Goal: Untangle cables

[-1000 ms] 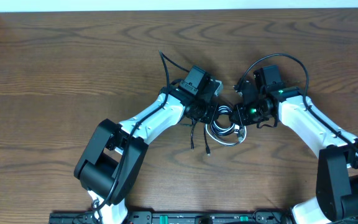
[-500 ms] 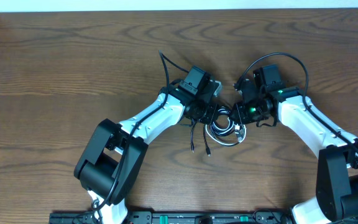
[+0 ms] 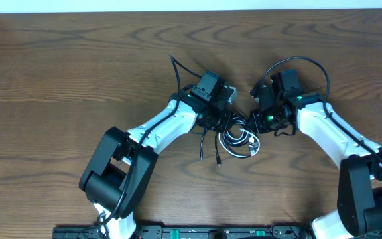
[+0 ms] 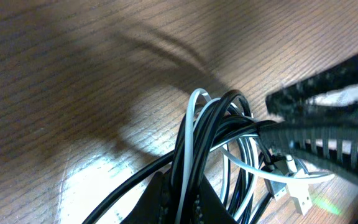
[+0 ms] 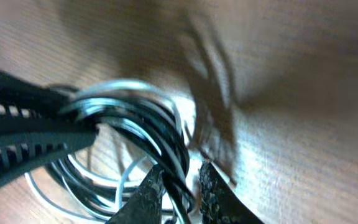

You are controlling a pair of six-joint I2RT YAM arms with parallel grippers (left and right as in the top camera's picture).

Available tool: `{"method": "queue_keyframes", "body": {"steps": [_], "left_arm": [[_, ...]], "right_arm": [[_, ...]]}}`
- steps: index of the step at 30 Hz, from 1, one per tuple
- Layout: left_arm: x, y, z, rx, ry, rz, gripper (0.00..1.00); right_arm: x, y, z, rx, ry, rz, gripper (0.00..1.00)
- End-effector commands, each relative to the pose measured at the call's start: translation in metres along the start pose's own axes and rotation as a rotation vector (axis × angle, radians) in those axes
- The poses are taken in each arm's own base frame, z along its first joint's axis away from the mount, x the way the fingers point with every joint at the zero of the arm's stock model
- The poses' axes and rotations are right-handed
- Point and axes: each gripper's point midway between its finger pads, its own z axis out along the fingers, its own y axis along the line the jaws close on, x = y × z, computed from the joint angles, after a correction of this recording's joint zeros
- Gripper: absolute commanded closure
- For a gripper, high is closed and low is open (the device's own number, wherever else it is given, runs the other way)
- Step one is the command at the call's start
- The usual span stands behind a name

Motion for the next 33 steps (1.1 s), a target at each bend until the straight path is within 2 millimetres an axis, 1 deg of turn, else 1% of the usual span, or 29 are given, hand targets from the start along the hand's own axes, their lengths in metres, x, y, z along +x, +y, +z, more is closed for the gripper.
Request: {"method": "queue_keyframes", "body": {"steps": [1,5,9,10,12,16,20,21,25,27,29,30,31,33], "left_arm": [[-0.003,-0.008,-0.006,0.023,-0.017,0.009,0.93],[-0.004,-0.009,-0.007,0.024,-0.021,0.011,0.92],[-0.004,-0.010,-0.008,0.029,-0.020,0.012,0.92],[-0.004,-0.010,-0.008,0.028,-0.021,0.012,0.92],[-0.004,-0.009,-0.008,0.028,-0.021,0.012,0.92],[-0.003,-0.007,-0.008,0.023,-0.017,0.005,0.93],[-0.001,0.000,-0.010,0.005,-0.008,-0.013,0.92],[0.000,0.002,-0.011,0.003,-0.005,-0.019,0.93],[0.002,0.006,-0.012,-0.003,0.005,-0.034,0.92],[0.002,0.006,-0.012,-0.002,0.005,-0.033,0.93],[0.002,0.005,-0.012,-0.002,0.006,-0.031,0.92],[0.002,0.005,-0.012,-0.002,0.006,-0.031,0.92],[0.002,0.005,-0.012,-0.002,0.005,-0.031,0.93],[0.002,0.005,-0.012,-0.001,0.005,-0.031,0.93]], "right_arm": [[0.001,0.003,-0.001,-0.007,0.017,0.005,0.83],[0.003,0.004,-0.001,-0.012,0.023,0.003,0.82],[0.003,0.006,0.000,-0.010,0.026,-0.004,0.86],[0.003,0.006,0.000,-0.008,0.025,-0.006,0.89],[0.003,0.006,0.001,-0.004,0.024,-0.006,0.99],[0.003,-0.003,0.000,0.044,0.023,-0.003,0.99],[0.005,-0.022,-0.002,0.157,0.023,0.081,0.99],[0.006,-0.024,-0.002,0.168,0.025,0.093,0.99],[0.008,-0.024,-0.002,0.169,0.032,0.098,0.99],[0.008,-0.014,-0.001,0.113,0.038,0.098,0.99],[0.008,0.000,0.000,0.032,0.042,0.087,0.96],[0.008,0.006,0.000,-0.007,0.045,0.066,0.91],[0.008,0.015,0.000,-0.057,0.045,0.036,0.83],[0.007,0.025,-0.001,-0.116,0.043,0.005,0.73]]}}
